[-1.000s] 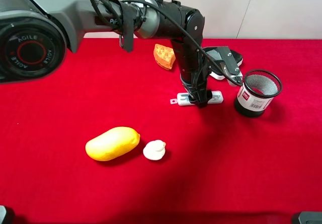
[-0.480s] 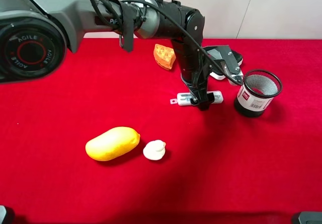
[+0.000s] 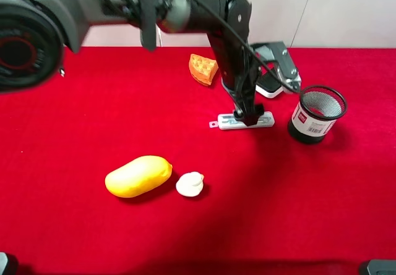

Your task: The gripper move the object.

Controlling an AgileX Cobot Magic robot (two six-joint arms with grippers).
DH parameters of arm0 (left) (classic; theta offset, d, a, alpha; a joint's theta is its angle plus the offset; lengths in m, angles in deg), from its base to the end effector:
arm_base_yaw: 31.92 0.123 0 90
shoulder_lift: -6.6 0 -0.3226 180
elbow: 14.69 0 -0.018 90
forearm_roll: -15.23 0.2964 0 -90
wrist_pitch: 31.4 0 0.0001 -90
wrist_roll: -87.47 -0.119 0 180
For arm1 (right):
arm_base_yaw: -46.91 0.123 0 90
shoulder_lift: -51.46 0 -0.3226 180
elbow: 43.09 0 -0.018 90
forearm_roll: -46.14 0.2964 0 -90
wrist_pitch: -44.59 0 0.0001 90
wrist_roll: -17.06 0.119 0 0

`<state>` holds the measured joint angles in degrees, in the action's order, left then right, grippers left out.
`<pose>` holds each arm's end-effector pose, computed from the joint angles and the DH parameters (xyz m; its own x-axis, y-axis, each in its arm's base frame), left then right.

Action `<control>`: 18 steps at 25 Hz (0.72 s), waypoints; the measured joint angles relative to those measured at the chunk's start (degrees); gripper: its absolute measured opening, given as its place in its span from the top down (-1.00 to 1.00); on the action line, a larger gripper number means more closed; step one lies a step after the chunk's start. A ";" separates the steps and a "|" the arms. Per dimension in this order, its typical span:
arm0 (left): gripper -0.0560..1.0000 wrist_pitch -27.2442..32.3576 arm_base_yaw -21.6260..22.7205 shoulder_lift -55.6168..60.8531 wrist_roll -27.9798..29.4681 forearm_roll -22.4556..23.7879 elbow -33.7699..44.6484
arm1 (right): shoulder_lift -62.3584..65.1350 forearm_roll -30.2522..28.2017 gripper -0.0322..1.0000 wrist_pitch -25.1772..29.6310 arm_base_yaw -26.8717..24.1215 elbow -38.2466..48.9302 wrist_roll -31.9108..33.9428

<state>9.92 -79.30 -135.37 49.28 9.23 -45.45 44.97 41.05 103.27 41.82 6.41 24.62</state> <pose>0.3947 -0.4411 0.1261 -0.0802 0.9041 -0.4198 0.9616 0.1810 0.2062 0.0221 -0.0110 0.2907 -0.3992 0.1212 -0.9088 0.1920 0.9803 0.0464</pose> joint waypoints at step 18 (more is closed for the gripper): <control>-0.99 25.39 1.74 17.15 13.99 11.97 0.00 | 0.00 0.05 -0.41 0.07 0.00 0.00 0.00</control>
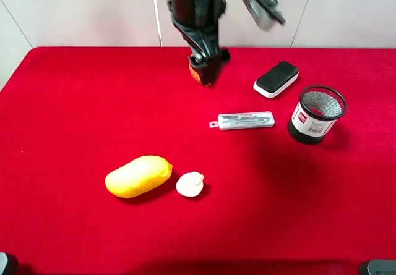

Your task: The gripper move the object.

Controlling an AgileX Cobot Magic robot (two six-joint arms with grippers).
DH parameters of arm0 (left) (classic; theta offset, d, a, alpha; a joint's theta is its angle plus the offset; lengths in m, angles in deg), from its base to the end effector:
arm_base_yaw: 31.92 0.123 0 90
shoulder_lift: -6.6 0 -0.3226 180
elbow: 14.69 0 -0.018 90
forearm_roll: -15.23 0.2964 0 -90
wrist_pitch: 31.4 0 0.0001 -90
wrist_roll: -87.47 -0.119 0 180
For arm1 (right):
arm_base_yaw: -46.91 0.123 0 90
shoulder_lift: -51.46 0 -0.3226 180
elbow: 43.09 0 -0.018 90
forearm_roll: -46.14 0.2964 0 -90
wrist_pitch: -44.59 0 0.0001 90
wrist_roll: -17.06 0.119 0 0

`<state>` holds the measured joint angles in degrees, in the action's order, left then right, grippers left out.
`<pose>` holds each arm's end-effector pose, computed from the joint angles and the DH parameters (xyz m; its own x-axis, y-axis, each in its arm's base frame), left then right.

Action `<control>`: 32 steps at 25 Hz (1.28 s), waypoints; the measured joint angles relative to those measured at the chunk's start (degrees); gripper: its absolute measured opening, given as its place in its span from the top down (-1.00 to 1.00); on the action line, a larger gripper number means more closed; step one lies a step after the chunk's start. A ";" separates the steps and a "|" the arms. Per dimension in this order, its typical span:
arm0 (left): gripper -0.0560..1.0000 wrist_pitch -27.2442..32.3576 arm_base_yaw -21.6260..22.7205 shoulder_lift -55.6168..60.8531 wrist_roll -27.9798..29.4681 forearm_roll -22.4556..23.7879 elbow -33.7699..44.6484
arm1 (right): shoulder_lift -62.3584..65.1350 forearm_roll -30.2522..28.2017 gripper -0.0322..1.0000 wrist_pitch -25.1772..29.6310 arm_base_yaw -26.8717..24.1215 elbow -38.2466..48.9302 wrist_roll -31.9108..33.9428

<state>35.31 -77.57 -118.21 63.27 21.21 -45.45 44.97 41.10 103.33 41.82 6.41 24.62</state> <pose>0.3718 -0.3641 0.2731 -0.2814 0.9248 -0.2560 0.9118 0.3408 0.2290 0.0220 -0.0109 0.2906 -0.4001 0.1218 -0.9083 0.1916 0.9803 0.0471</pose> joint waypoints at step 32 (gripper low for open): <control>-0.99 -0.05 9.19 62.16 29.25 4.37 62.02 | 0.00 0.00 -0.41 -0.07 0.00 0.00 0.00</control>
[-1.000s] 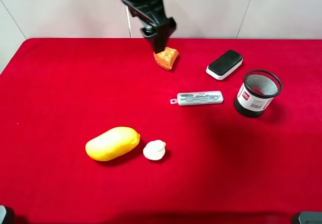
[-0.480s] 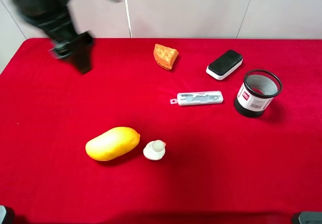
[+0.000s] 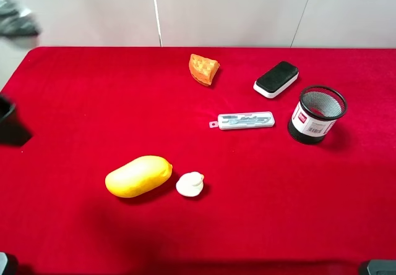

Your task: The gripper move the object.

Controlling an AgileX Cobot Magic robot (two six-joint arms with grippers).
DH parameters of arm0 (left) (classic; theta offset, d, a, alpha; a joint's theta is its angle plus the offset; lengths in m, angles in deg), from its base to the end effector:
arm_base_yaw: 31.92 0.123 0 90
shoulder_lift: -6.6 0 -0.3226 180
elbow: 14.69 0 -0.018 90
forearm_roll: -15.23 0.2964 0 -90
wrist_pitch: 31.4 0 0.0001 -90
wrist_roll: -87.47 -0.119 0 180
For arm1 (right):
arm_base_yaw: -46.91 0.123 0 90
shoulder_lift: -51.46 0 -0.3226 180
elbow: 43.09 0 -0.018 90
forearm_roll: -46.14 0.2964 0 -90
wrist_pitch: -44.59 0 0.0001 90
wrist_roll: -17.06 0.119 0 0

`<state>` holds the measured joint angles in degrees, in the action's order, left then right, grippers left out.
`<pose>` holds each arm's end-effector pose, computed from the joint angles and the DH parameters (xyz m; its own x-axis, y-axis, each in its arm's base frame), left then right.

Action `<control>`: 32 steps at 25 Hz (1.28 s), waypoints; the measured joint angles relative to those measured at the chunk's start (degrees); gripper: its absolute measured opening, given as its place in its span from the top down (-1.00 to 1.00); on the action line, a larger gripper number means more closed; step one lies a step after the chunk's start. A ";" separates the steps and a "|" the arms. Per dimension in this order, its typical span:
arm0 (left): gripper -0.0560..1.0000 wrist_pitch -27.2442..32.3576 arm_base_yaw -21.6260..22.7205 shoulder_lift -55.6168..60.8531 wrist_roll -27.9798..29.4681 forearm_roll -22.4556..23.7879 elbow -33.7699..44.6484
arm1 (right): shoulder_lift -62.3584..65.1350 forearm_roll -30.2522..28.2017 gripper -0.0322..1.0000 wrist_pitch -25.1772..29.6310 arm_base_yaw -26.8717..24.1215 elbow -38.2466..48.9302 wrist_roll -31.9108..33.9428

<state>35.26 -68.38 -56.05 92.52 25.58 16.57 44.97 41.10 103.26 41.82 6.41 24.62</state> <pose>0.1631 -0.0961 0.2968 -0.7654 0.5460 -0.3407 0.5291 0.8352 0.1498 0.0221 -0.0109 0.2908 -0.3990 0.1217 -0.9088 0.1915 0.9804 0.0472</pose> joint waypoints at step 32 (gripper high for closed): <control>-0.99 -1.12 0.00 26.57 21.84 1.54 18.00 | 0.00 0.12 -0.41 0.00 0.00 0.00 0.01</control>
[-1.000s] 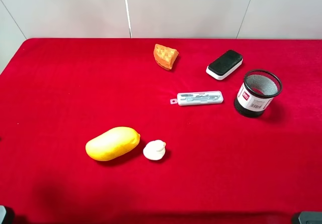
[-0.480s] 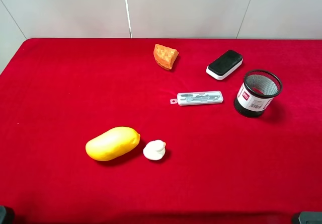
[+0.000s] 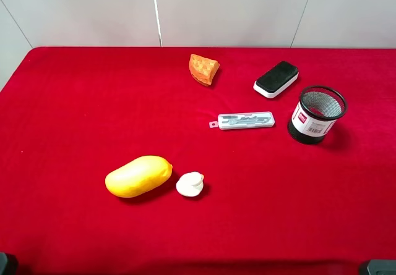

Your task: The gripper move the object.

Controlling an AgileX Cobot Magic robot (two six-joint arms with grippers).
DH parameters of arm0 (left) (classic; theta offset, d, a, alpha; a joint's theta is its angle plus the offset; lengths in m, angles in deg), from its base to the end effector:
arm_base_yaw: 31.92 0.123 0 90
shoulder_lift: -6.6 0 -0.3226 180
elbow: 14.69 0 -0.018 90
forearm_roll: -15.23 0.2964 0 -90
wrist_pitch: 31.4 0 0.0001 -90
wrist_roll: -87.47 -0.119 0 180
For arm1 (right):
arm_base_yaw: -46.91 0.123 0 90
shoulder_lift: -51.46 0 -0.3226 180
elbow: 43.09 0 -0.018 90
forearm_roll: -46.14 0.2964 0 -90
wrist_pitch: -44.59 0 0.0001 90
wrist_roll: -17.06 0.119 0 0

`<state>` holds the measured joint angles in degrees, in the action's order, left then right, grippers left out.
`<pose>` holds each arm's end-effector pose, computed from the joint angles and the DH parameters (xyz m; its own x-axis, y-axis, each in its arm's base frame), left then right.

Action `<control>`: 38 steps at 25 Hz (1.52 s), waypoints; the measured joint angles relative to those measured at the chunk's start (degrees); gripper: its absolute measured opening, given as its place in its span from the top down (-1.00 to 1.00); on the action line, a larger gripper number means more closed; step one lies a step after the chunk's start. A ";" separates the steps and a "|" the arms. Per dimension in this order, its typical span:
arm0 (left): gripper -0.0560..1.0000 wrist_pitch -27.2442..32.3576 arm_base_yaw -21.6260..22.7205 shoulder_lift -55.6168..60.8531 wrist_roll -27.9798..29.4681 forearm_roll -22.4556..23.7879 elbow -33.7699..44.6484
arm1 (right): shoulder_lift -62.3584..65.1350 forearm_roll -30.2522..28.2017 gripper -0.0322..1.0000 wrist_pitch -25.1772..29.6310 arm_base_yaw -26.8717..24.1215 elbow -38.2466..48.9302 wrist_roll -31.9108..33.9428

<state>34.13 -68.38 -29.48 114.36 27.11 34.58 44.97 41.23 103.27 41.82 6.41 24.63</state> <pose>0.0863 -0.0361 0.2533 -0.8389 0.1641 -0.5189 0.2116 0.9768 -0.0331 0.0221 -0.0107 0.2907 -0.3992 0.1230 -0.9086 0.1903 0.9805 0.0492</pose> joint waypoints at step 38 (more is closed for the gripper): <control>-0.98 -4.53 33.66 13.62 -27.86 -12.50 1.18 | 0.00 0.05 -0.41 0.06 0.00 0.00 0.00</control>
<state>29.60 -34.72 -15.86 86.50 14.61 35.76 44.97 41.27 103.33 41.82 6.41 24.63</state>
